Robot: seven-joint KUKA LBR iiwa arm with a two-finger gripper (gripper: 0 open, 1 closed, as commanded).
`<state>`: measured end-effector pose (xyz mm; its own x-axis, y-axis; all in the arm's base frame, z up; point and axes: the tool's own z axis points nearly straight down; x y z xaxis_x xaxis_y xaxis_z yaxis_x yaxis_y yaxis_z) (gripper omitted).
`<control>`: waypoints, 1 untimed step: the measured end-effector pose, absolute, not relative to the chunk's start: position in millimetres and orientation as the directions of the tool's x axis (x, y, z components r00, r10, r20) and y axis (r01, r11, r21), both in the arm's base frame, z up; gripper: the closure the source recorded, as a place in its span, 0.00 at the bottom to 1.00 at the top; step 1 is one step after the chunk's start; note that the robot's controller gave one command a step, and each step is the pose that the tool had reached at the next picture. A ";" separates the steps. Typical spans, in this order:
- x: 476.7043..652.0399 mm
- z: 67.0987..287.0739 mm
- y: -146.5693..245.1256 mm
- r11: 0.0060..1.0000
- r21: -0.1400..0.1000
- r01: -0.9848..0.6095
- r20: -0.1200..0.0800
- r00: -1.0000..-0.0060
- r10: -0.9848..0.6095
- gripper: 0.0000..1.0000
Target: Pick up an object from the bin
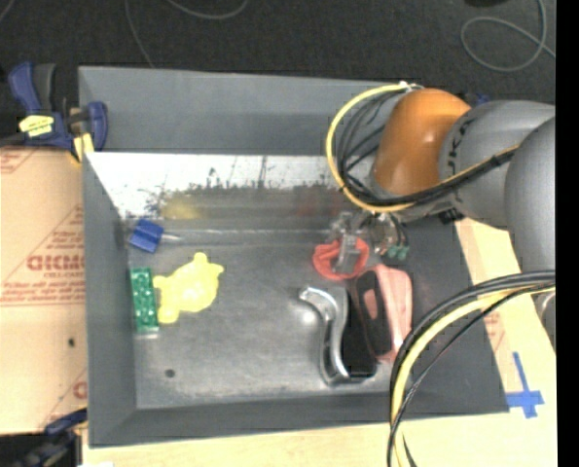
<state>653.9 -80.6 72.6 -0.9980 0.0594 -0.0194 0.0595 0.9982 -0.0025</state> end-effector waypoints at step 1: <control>653.9 72.6 -80.6 0.998 -0.003 0.059 -0.019 -0.998 0.059 1.00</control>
Offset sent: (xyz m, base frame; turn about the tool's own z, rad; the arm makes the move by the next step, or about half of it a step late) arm 0.0001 0.0000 0.1053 0.0000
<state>653.9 -80.6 72.6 -0.9981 0.0589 -0.0194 0.0589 0.9983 -0.0027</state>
